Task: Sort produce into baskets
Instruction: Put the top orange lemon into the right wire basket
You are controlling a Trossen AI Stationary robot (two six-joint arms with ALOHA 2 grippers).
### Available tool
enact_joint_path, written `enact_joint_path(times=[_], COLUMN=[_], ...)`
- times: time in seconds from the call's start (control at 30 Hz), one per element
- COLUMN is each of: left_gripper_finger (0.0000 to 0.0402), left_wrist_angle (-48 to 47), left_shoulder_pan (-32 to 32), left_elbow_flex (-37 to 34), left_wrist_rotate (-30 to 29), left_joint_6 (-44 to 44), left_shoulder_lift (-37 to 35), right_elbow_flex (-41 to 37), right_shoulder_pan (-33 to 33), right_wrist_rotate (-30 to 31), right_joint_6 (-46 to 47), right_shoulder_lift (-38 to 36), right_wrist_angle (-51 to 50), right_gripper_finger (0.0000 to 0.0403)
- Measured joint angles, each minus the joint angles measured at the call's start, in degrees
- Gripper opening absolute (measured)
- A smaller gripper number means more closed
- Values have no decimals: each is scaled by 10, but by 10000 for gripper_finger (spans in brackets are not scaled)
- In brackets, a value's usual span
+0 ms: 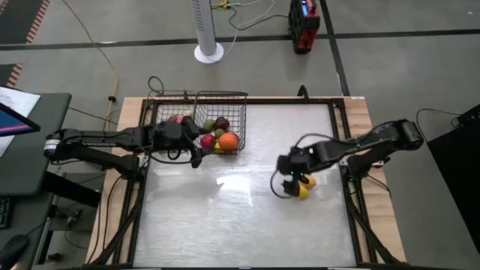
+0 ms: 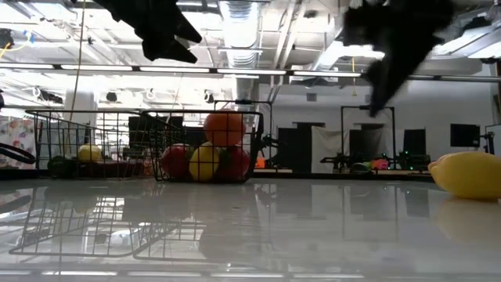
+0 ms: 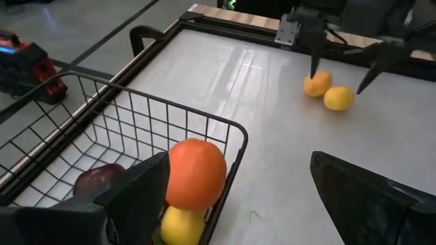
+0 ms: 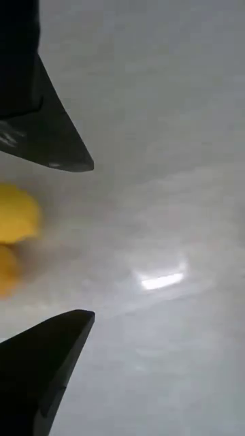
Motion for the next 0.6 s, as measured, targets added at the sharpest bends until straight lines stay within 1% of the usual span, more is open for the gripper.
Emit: enact_joint_path(times=[0.1,0.2,0.33,0.4,0.6], left_gripper_finger=[344,344,344,344,344], left_wrist_angle=[0,-1,-2,-2,-7], left_shoulder_pan=[-5,-12,-21,-23,-23], left_elbow_flex=[0,0,0,0,0], left_wrist_rotate=[-1,-1,-4,-8,-10], left_joint_6=[-6,-17,-20,-21,-21], left_shoulder_lift=[0,0,0,0,0], right_elbow_flex=[-27,-63,-120,-146,-201], right_shoulder_pan=[27,42,47,47,50], right_wrist_rotate=[18,25,29,41,47], right_joint_6=[48,74,104,119,146], right_shoulder_lift=[0,-7,-43,-69,-123], right_wrist_angle=[-48,-65,-63,-54,-36], right_gripper_finger=[375,372,362,357,349])
